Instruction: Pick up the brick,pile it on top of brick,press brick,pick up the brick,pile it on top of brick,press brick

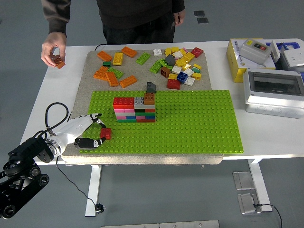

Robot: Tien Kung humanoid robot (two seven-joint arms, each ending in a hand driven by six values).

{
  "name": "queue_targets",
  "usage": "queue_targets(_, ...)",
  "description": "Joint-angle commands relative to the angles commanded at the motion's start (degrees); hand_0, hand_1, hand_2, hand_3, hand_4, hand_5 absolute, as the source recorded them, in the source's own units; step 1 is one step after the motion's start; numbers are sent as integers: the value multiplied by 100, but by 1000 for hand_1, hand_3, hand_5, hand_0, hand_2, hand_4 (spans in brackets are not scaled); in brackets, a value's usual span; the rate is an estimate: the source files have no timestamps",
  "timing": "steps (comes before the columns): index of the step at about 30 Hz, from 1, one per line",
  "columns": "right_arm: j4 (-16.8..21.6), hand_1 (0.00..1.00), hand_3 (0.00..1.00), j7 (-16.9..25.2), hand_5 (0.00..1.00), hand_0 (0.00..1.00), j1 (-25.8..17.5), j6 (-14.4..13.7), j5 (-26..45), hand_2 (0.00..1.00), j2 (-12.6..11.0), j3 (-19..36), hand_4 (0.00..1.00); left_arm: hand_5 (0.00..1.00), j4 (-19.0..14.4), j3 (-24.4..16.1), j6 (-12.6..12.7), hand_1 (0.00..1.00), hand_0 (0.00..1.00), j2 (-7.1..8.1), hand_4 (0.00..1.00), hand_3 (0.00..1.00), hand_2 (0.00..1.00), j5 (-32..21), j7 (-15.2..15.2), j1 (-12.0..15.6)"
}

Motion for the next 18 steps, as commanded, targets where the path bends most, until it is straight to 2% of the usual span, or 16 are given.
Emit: queue_targets(18,0,690,675,31,844,712,1,11,82,723,7,-32,422,269,39,-5,18,968,987,-83,658,746,996,34,7,28)
